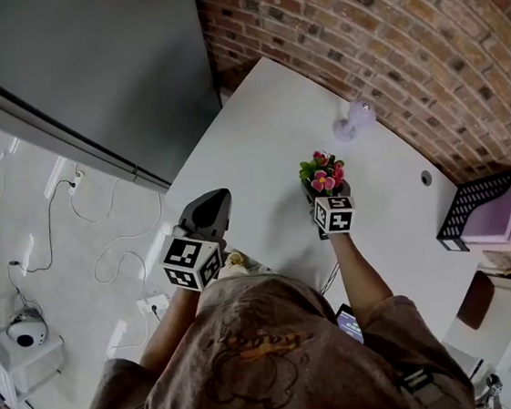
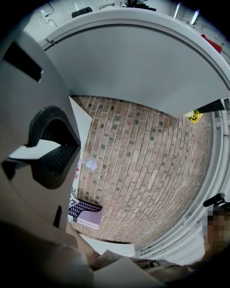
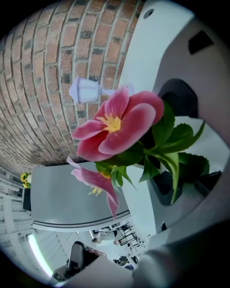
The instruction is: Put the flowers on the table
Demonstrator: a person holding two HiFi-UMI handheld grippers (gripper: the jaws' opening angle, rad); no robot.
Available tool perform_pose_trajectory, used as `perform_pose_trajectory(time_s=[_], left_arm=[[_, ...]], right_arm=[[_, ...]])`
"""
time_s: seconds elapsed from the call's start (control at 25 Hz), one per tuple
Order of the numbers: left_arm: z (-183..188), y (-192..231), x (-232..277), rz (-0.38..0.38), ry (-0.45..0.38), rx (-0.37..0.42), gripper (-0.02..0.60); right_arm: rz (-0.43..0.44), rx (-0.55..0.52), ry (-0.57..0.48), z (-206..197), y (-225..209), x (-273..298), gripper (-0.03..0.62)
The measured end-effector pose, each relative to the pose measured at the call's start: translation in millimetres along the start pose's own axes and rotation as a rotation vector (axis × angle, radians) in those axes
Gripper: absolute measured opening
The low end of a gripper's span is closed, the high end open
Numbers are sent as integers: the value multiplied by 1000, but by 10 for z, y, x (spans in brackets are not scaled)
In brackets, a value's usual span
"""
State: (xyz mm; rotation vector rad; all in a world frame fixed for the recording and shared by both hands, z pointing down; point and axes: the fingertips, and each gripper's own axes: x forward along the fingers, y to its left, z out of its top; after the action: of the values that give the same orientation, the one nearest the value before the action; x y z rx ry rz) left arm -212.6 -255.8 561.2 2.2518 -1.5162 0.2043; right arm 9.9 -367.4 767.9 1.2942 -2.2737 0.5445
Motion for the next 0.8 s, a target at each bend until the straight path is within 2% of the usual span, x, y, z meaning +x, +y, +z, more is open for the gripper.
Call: perform_pose_trajectory(time_s=[0.44, 0.8], left_arm=[[-36, -65, 15, -13, 10, -8, 20], [-70, -68, -18, -8, 5, -15, 20]], right_arm=[[20, -11, -1, 8, 54, -4, 341], [36, -8, -12, 30, 80, -35, 380]])
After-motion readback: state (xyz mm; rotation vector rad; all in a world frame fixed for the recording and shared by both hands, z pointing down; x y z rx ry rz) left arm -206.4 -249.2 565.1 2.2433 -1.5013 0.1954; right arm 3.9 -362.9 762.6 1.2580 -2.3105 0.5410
